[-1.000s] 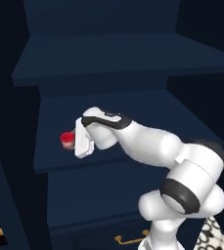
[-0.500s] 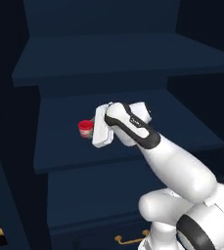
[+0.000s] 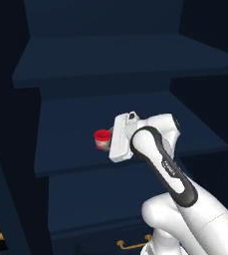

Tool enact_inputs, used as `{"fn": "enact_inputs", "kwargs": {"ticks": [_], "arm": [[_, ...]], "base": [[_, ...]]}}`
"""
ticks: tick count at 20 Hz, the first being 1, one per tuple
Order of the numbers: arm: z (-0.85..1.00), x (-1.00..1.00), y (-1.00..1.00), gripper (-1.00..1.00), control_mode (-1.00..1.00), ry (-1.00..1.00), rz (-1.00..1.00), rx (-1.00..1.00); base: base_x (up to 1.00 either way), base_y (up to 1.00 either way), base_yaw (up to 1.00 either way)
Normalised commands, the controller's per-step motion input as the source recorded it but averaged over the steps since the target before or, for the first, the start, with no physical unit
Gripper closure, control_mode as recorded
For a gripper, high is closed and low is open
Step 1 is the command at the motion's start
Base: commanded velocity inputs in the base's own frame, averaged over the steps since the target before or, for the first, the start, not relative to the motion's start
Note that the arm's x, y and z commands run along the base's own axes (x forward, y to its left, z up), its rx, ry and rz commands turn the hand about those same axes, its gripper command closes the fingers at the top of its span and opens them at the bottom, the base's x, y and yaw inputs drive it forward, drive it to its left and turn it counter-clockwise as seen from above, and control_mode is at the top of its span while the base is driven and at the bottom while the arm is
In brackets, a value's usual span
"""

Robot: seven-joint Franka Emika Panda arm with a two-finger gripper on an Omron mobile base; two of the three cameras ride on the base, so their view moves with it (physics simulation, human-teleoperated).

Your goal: From the different types of pastries on the counter, select a croissant and place it on the cutting board. Then retrieve a jar of jam from the cabinet and place it alongside the croissant on the cutting board.

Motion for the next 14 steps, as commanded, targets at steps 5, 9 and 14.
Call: {"fn": "enact_inputs", "kwargs": {"ticks": [5, 9, 14], "arm": [[0.49, -0.87, -0.26, 1.0, -1.0, 0.03, -0.12, 0.0], [0.52, -0.88, -0.33, 1.0, -1.0, 0.01, -0.11, 0.0], [0.32, -0.78, -0.33, 1.0, -1.0, 0.01, -0.09, 0.0]], "base": [[0.0, 0.0, 0.0], [0.0, 0.0, 0.0], [0.0, 0.0, 0.0]]}}
